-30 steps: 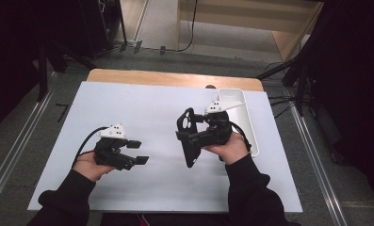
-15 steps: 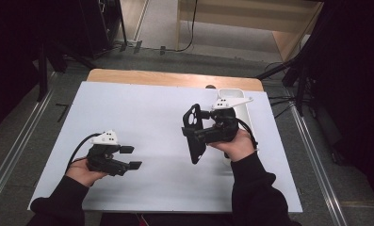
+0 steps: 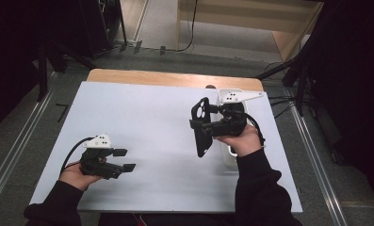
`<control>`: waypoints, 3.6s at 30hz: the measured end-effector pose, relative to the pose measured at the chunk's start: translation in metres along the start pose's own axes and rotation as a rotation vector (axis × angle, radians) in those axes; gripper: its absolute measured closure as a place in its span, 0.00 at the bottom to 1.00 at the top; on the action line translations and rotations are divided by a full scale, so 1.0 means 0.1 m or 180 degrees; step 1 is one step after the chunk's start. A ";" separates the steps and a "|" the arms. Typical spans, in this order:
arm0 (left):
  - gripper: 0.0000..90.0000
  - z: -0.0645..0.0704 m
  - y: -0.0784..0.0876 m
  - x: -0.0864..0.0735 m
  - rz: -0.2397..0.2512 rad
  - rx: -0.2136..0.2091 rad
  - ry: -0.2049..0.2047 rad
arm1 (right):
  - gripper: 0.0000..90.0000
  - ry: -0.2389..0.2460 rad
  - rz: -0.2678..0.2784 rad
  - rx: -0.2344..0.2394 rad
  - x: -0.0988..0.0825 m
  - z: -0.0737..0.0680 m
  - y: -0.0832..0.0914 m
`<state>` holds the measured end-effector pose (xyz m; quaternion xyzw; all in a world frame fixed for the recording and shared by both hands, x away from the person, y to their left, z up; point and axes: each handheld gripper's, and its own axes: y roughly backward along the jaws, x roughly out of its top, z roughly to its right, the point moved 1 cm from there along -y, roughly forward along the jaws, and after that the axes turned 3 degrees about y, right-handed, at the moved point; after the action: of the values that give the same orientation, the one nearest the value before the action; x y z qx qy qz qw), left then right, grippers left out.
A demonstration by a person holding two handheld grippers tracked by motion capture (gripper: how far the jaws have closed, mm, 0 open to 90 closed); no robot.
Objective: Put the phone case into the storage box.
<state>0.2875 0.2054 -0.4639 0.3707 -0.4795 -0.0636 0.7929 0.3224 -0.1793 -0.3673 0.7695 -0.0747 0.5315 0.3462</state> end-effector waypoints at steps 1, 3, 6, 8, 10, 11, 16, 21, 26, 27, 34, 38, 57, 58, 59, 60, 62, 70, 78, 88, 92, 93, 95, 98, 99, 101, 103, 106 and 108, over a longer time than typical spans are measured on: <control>0.33 0.00 0.00 0.00 0.0000 0.0005 0.0010 | 0.13 -0.0006 0.0020 -0.0023 0.00 0.01 0.02; 0.33 0.00 0.00 -0.01 -0.0010 0.0010 0.0017 | 0.13 -0.0027 0.0041 -0.0081 0.01 0.04 0.05; 0.33 0.00 -0.01 -0.01 -0.0021 -0.0004 0.0017 | 0.13 -0.0102 0.0093 -0.0134 0.02 0.07 0.10; 0.33 0.00 -0.01 -0.01 -0.0021 -0.0008 0.0015 | 0.13 -0.0133 0.0110 -0.0210 0.02 0.09 0.13; 0.33 0.00 -0.01 -0.01 -0.0018 -0.0009 0.0023 | 0.13 -0.0144 0.0119 -0.0272 0.01 0.12 0.16; 0.33 0.00 -0.01 -0.01 -0.0028 -0.0008 0.0015 | 0.13 -0.0152 0.0127 -0.0305 0.01 0.13 0.18; 0.33 -0.01 -0.01 -0.01 -0.0033 -0.0015 0.0026 | 0.13 -0.0192 0.0153 -0.0425 0.00 0.18 0.24; 0.33 -0.02 -0.01 -0.01 -0.0031 -0.0019 0.0035 | 0.13 -0.0247 0.0166 -0.0555 -0.01 0.23 0.32; 0.33 -0.03 -0.01 -0.01 -0.0018 -0.0019 0.0062 | 0.13 -0.0294 0.0200 -0.0685 -0.02 0.29 0.42; 0.33 -0.03 -0.01 -0.01 -0.0018 -0.0018 0.0058 | 0.13 -0.0308 0.0209 -0.0724 -0.02 0.30 0.45; 0.33 -0.03 -0.02 -0.01 -0.0052 -0.0028 0.0057 | 0.13 -0.0347 0.0257 -0.0948 -0.03 0.36 0.57; 0.33 -0.04 -0.03 0.00 -0.0042 -0.0030 0.0070 | 0.13 -0.0391 0.0276 -0.1102 -0.05 0.40 0.60; 0.33 -0.05 -0.03 0.00 -0.0031 -0.0028 0.0085 | 0.13 -0.0572 0.0418 -0.1572 -0.01 0.64 0.54; 0.33 -0.05 -0.02 0.00 -0.0031 -0.0024 0.0092 | 0.13 -0.0599 0.0466 -0.1531 0.00 0.66 0.54; 0.33 -0.05 -0.02 0.00 -0.0018 -0.0024 0.0110 | 0.13 -0.0626 0.0493 -0.1529 0.01 0.69 0.54; 0.33 -0.05 -0.02 0.01 -0.0016 -0.0026 0.0113 | 0.13 -0.0607 0.0495 -0.1553 0.03 0.71 0.54; 0.33 -0.05 -0.02 0.00 -0.0024 -0.0017 0.0106 | 0.13 -0.0598 0.0473 -0.1613 0.07 0.75 0.52; 0.33 -0.06 -0.01 0.00 -0.0033 -0.0013 0.0091 | 0.13 -0.0662 0.0464 -0.1694 0.22 0.97 0.50; 0.33 -0.06 -0.01 0.00 -0.0032 -0.0019 0.0088 | 0.13 -0.0775 0.0424 -0.1796 0.24 1.20 0.48; 0.33 -0.06 -0.02 0.00 -0.0034 -0.0017 0.0097 | 0.13 -0.0768 0.0385 -0.1905 0.32 1.37 0.36; 0.33 -0.05 -0.02 0.00 -0.0035 -0.0023 0.0100 | 0.13 -0.0719 0.0347 -0.1966 0.38 1.40 0.28; 0.33 -0.05 -0.02 0.00 -0.0035 -0.0024 0.0099 | 0.13 -0.0721 0.0354 -0.1974 0.39 1.41 0.26; 0.33 -0.05 -0.02 0.00 -0.0034 -0.0026 0.0098 | 0.13 -0.0754 0.0365 -0.1982 0.40 1.43 0.22; 0.33 -0.05 -0.02 0.00 -0.0037 -0.0028 0.0097 | 0.13 -0.0719 0.0332 -0.2046 0.41 1.44 0.14; 0.33 -0.05 -0.02 0.00 -0.0036 -0.0026 0.0101 | 0.13 -0.0714 0.0329 -0.2059 0.41 1.45 0.13; 0.33 -0.05 -0.02 0.00 -0.0045 -0.0027 0.0105 | 0.13 -0.0739 0.0330 -0.2063 0.42 1.48 0.10; 0.33 -0.05 -0.02 0.00 -0.0034 -0.0027 0.0107 | 0.13 -0.0741 0.0336 -0.2080 0.41 1.50 0.07; 0.33 -0.05 -0.03 0.00 -0.0040 -0.0037 0.0092 | 0.13 -0.0744 0.0337 -0.2112 0.40 1.53 0.04; 0.33 -0.05 -0.03 0.00 -0.0043 -0.0036 0.0091 | 0.13 -0.0753 0.0372 -0.2108 0.40 1.55 0.02</control>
<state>0.2921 0.2060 -0.4673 0.3702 -0.4652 -0.0664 0.8013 0.4568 -0.2654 -0.3618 0.6661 -0.3263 0.4045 0.5349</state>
